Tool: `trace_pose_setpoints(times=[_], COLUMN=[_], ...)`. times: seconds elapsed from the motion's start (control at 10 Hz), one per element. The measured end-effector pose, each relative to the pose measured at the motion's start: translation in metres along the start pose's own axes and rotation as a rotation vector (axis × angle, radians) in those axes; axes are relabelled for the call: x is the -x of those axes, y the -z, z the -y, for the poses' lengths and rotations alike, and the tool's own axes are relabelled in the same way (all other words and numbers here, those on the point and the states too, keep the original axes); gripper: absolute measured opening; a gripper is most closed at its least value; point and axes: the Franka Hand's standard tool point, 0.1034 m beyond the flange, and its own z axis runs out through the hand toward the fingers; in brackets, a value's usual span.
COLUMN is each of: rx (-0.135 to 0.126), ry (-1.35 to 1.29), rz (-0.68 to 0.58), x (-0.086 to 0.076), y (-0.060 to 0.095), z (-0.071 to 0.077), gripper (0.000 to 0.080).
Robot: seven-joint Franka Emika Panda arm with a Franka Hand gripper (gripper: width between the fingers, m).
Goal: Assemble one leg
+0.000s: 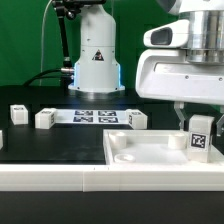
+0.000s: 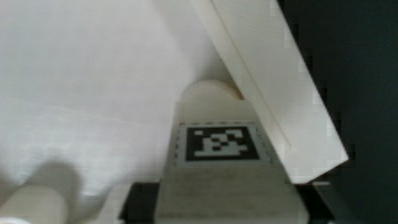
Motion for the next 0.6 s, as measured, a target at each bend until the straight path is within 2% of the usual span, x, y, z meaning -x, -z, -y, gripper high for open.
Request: trace_pose_setpoints(times=[0.6], rx=[0.001], ry=[-0.533], rz=[0.004], x=[0.0005], y=[-0.0004], z=[-0.0002], gripper=[0.0291])
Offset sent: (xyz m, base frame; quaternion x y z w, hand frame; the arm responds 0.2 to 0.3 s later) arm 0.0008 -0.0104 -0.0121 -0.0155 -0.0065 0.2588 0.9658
